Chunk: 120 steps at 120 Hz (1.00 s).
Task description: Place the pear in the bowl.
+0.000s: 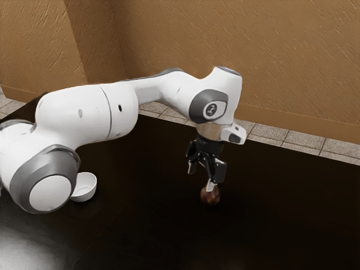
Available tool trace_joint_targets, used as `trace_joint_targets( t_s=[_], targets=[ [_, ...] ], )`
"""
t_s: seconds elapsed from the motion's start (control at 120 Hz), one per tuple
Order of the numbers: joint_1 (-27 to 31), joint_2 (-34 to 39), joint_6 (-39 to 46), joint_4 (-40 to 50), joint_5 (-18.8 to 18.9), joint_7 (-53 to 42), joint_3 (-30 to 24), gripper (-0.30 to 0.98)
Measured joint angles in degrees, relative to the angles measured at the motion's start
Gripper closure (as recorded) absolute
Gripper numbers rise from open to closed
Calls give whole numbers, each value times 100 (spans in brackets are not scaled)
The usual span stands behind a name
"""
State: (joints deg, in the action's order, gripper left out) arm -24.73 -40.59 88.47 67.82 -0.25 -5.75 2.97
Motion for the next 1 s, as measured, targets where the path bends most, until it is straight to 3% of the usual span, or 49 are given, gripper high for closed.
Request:
trace_joint_targets(
  t_s=[0.225,1.0],
  targets=[
    [-29,-393,227,-236,-403,228,172,0],
    [143,-1080,1192,-371,-814,279,255,0]
  ],
)
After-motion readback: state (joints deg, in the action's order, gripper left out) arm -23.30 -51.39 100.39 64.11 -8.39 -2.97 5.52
